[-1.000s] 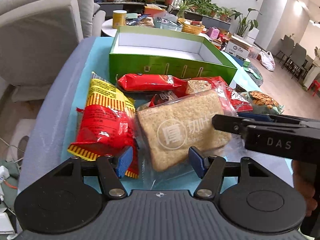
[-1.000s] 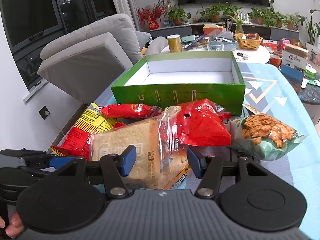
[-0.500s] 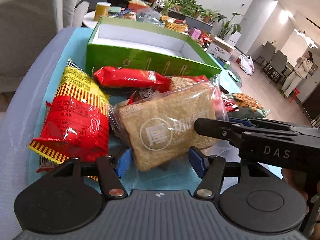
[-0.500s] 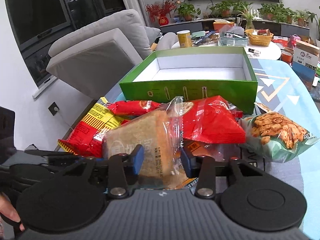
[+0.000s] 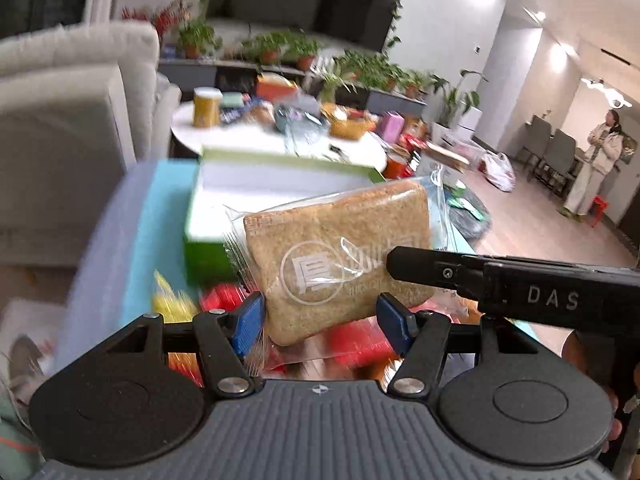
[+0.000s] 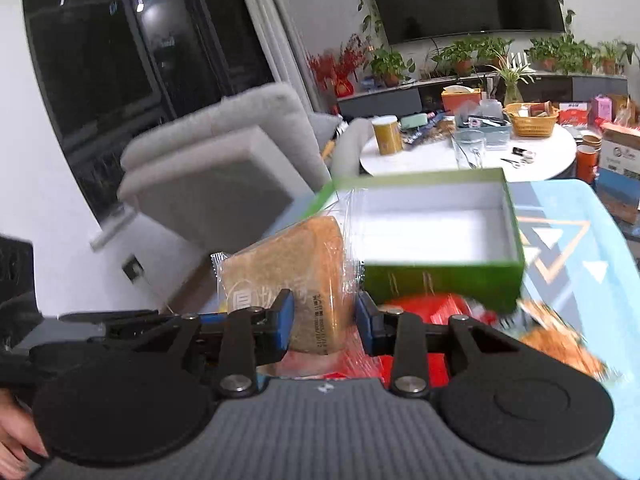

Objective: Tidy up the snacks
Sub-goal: 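Lower the bread bag into the green box and open the left gripper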

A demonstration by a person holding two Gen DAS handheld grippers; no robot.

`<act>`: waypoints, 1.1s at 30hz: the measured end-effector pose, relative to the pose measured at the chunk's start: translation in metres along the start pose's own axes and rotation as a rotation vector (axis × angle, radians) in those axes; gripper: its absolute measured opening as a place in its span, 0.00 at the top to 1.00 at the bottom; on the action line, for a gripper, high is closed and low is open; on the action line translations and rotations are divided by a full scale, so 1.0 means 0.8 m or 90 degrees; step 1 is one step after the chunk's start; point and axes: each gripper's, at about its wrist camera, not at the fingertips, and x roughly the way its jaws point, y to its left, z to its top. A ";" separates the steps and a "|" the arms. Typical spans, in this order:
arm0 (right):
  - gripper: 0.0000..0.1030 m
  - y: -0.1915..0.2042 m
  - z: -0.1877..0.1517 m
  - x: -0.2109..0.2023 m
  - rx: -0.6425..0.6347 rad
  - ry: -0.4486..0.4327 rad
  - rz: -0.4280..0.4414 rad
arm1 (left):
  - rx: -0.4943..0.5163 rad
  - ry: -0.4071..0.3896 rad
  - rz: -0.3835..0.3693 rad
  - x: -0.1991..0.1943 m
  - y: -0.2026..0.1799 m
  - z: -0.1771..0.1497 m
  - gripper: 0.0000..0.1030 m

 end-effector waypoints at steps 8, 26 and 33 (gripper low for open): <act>0.60 -0.024 0.054 0.093 0.103 0.012 0.039 | -0.015 0.007 0.082 0.064 0.037 0.073 0.44; 0.60 -0.092 0.047 0.183 0.250 0.139 -0.001 | 0.011 0.168 0.118 0.196 0.053 0.086 0.44; 0.55 -0.085 0.047 0.196 0.195 0.194 -0.036 | 0.043 0.196 0.148 0.208 0.051 0.085 0.45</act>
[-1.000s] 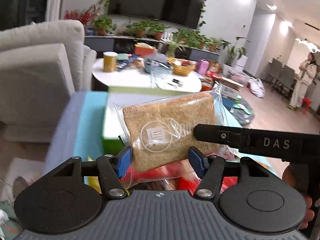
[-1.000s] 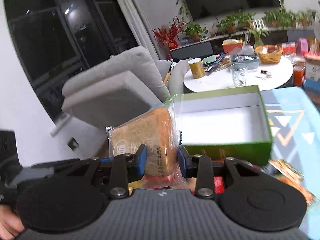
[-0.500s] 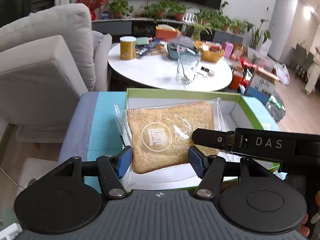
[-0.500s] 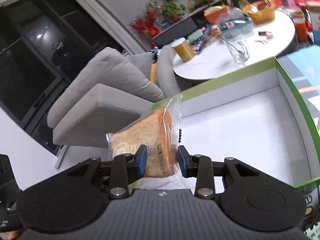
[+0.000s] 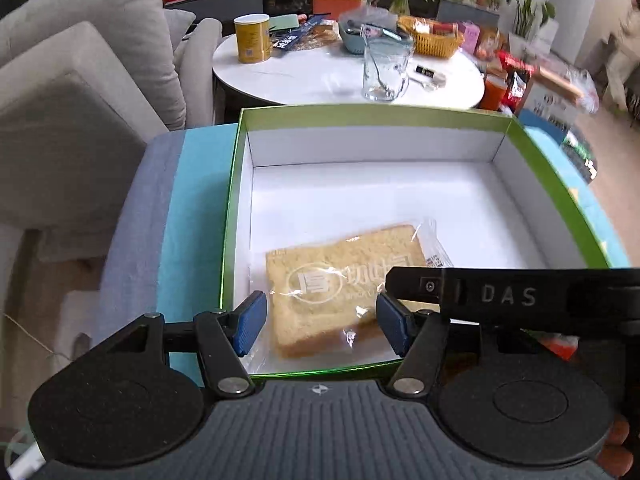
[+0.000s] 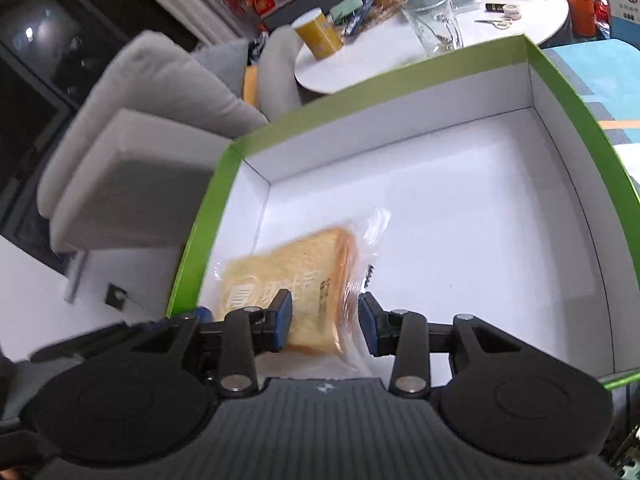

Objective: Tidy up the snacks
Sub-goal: 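Lower the bread bag into the green box and open the left gripper, then move the left tool back to the pile and grasp the yellow-red chip bag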

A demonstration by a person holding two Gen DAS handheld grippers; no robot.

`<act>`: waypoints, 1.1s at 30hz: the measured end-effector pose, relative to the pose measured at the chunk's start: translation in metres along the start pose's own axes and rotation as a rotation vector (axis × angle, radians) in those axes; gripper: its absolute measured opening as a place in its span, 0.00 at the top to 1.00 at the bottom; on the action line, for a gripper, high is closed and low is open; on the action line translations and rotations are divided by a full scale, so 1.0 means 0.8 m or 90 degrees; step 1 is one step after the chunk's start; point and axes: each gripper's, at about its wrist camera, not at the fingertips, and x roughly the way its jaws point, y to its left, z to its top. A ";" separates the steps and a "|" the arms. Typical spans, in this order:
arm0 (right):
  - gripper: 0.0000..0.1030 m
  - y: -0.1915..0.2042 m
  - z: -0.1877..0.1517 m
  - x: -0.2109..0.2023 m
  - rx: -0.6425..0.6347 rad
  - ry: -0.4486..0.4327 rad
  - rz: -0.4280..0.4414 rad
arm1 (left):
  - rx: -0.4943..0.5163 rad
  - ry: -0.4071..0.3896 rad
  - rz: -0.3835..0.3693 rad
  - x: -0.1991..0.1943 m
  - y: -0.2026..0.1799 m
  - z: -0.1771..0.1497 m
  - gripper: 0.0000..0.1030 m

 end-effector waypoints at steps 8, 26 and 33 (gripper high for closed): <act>0.41 -0.006 -0.001 -0.016 -0.007 -0.035 -0.023 | 0.013 -0.006 0.018 -0.013 -0.001 -0.004 0.44; 0.40 0.039 -0.056 -0.106 -0.105 -0.129 0.034 | -0.048 -0.074 0.035 -0.114 0.049 -0.075 0.40; 0.40 0.058 -0.097 -0.117 -0.146 -0.105 0.063 | -0.055 -0.035 0.009 -0.119 0.056 -0.133 0.40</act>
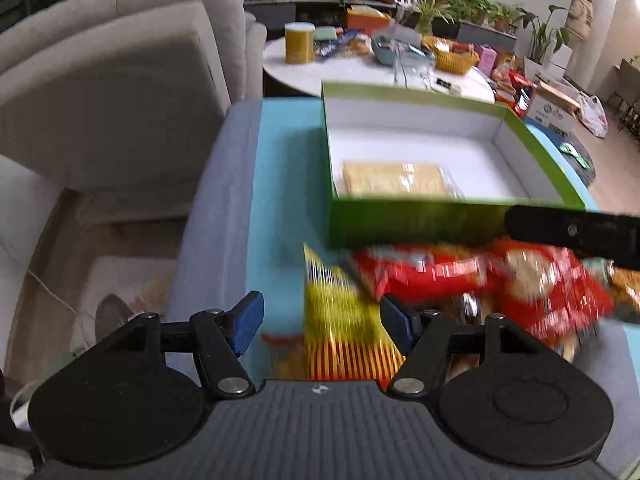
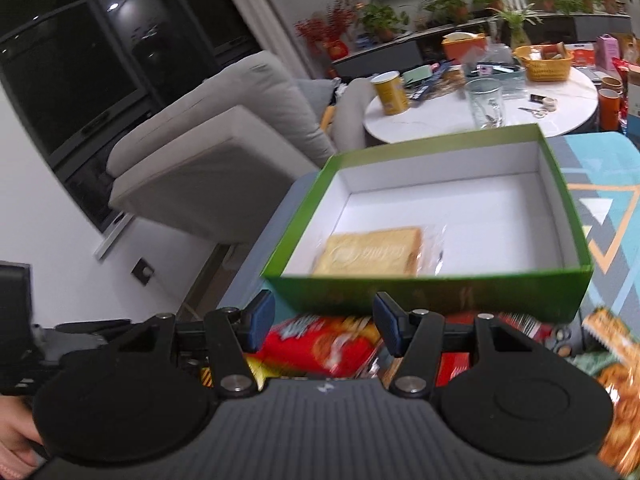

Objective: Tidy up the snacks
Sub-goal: 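Move the left tool back to the pile and grasp the yellow-red chip bag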

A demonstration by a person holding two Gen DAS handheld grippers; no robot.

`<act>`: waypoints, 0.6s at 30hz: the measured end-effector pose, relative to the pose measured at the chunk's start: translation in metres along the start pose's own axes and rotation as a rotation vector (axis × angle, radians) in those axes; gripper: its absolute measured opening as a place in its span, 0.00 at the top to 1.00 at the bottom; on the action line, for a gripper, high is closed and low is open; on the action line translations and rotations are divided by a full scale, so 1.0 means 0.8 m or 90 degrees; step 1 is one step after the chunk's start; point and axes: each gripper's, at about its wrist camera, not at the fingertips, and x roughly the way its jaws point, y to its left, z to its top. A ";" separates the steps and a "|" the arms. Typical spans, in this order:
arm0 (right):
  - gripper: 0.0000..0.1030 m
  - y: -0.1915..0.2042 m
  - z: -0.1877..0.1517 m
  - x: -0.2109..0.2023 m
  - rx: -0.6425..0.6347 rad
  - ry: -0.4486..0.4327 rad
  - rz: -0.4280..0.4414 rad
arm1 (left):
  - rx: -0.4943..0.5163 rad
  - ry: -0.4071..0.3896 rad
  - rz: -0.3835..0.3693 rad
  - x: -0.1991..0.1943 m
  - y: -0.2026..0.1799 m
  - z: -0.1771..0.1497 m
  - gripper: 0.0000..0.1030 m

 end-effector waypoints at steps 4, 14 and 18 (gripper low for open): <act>0.39 0.006 -0.021 -0.002 0.009 0.027 0.022 | -0.004 0.000 -0.019 -0.005 -0.001 -0.029 0.40; 0.38 0.014 -0.073 -0.025 0.003 0.060 0.038 | -0.040 -0.006 -0.082 -0.035 0.001 -0.088 0.47; 0.36 0.024 -0.089 -0.029 -0.024 0.069 0.037 | -0.057 -0.005 -0.093 -0.049 0.004 -0.104 0.48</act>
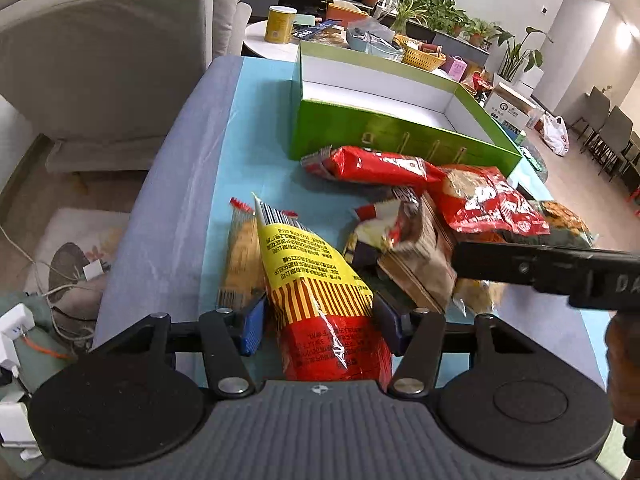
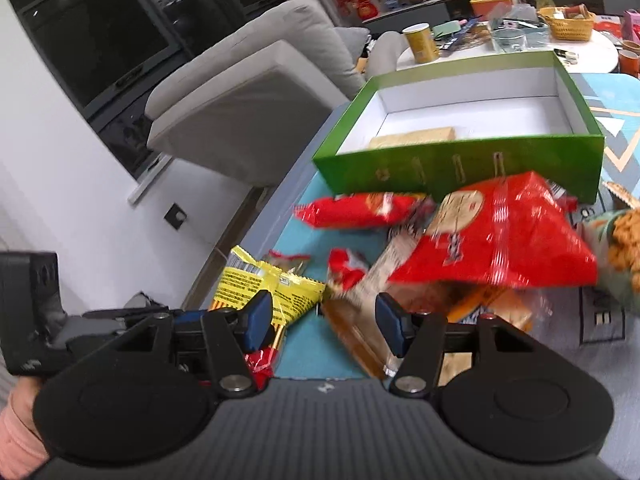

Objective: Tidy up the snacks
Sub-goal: 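Move the left tool back to the pile and grasp the yellow-red chip bag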

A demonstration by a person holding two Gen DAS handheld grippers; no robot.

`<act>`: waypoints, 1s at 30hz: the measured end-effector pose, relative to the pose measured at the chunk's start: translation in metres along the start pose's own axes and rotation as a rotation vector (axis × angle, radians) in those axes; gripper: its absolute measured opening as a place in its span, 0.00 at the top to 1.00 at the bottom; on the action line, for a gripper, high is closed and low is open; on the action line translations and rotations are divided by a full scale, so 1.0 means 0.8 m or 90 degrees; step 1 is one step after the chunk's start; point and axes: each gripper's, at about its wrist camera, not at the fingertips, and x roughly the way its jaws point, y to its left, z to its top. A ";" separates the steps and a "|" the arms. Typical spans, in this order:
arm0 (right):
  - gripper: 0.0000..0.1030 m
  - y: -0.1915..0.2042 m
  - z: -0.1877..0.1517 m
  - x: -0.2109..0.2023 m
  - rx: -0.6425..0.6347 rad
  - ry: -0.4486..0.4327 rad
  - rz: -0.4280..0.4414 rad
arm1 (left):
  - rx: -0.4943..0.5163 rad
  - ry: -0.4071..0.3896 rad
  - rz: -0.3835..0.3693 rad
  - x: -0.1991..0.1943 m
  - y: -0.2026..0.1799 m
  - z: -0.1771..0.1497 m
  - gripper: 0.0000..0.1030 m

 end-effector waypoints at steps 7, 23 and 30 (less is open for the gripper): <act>0.33 0.015 -0.023 0.003 -0.056 0.030 0.000 | 0.008 -0.022 0.044 -0.026 0.002 -0.009 0.40; 0.20 0.044 -0.059 0.026 -0.139 0.068 -0.014 | -0.009 -0.045 0.104 -0.058 0.030 -0.052 0.41; 0.17 0.047 -0.055 0.023 -0.140 0.061 -0.001 | -0.066 -0.026 0.089 -0.043 0.057 -0.055 0.40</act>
